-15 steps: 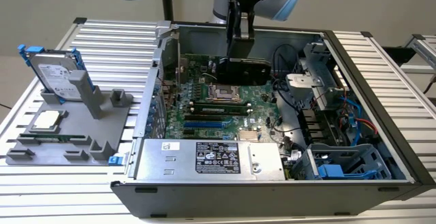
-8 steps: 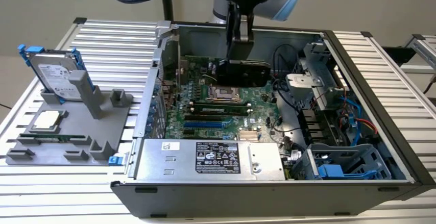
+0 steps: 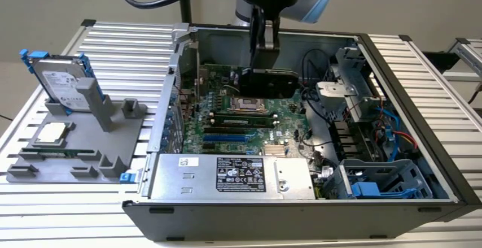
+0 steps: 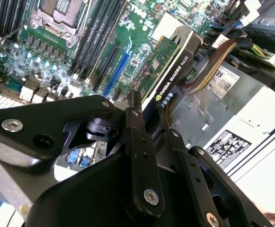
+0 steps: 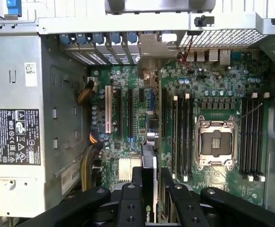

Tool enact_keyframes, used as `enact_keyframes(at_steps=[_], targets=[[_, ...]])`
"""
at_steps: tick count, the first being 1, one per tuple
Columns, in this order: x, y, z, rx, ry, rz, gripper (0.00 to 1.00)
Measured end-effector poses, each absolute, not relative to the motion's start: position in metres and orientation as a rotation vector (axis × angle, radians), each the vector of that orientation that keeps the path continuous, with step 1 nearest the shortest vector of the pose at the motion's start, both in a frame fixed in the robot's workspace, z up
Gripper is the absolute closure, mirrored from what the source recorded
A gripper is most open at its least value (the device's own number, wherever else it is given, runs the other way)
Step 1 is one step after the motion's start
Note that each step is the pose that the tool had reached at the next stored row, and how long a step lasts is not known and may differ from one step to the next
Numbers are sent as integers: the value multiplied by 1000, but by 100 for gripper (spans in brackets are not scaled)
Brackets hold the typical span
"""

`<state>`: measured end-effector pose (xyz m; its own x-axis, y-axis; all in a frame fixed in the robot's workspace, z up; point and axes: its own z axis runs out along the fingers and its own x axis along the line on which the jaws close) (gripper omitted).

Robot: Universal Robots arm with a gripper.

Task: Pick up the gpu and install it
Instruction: 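Insert the gpu into the slot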

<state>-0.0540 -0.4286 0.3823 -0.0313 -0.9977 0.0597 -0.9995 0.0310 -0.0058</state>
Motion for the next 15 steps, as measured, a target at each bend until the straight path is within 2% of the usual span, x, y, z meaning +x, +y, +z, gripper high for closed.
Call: enact_keyframes(at_steps=[15], targets=[[-54, -428, 374, 2158, -2227, 74, 100]])
